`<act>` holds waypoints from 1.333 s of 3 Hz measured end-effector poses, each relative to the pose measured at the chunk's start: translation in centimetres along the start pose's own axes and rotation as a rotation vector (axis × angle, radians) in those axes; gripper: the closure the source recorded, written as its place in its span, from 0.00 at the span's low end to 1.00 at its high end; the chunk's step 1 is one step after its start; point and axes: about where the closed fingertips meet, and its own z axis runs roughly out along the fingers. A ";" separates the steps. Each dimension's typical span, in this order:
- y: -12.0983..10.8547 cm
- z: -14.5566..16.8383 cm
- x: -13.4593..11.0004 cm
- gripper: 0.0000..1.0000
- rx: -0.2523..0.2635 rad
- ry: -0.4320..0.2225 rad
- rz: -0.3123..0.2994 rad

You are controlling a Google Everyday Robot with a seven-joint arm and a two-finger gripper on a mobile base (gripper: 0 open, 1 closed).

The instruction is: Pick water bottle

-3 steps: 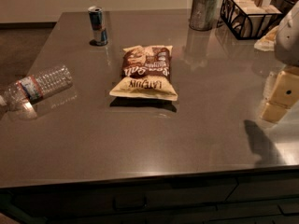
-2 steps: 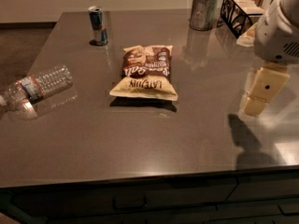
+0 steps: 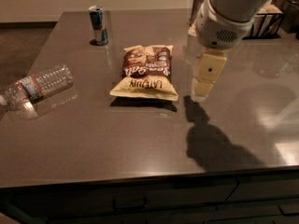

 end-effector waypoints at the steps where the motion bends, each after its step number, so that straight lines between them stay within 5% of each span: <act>1: -2.6 2.7 -4.7 0.00 -0.025 -0.014 -0.083; 4: -6.7 10.4 -16.1 0.00 -0.106 -0.054 -0.265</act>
Offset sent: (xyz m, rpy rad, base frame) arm 0.0996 0.1507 -0.0332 -0.0413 0.0660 0.2505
